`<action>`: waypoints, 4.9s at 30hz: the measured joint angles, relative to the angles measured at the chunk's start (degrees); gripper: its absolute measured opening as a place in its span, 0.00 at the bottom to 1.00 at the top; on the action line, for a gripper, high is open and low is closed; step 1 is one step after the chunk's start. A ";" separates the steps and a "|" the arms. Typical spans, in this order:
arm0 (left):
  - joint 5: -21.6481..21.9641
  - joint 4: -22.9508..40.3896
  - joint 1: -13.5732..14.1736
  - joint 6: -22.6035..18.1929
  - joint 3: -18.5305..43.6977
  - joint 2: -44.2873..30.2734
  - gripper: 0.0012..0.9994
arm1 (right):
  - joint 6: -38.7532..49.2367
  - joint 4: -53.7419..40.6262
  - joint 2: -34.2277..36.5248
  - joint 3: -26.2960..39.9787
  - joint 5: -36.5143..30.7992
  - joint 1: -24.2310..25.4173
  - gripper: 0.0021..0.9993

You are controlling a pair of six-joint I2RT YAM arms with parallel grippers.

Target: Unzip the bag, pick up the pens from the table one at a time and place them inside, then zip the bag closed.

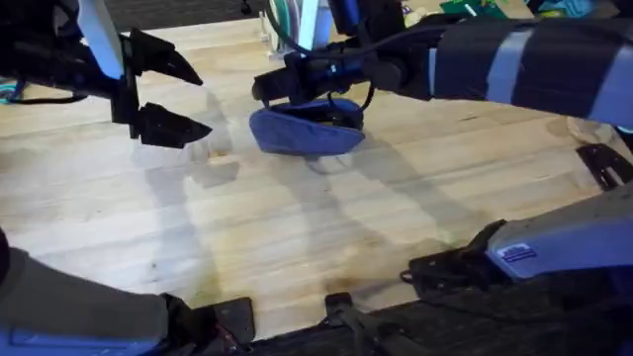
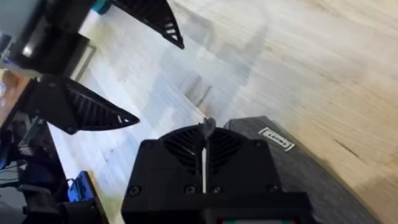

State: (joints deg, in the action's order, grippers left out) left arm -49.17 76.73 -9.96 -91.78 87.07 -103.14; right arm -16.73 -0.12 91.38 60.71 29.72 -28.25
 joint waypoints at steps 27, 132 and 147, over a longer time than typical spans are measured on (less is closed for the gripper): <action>-9.17 -8.22 12.04 0.01 0.00 -16.32 0.99 | -0.09 -0.31 -0.32 -0.02 -0.12 0.02 0.03; -10.21 -4.76 12.15 0.22 0.00 -16.32 0.99 | 15.61 -42.52 -32.03 -3.21 -14.70 33.53 1.00; -6.57 -4.94 12.15 0.22 0.66 -16.23 1.00 | 17.03 -42.77 -32.29 -3.21 -14.72 33.53 1.00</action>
State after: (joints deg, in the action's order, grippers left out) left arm -55.74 71.79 2.20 -91.55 87.72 -119.38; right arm 0.30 -42.89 59.09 57.49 15.00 5.28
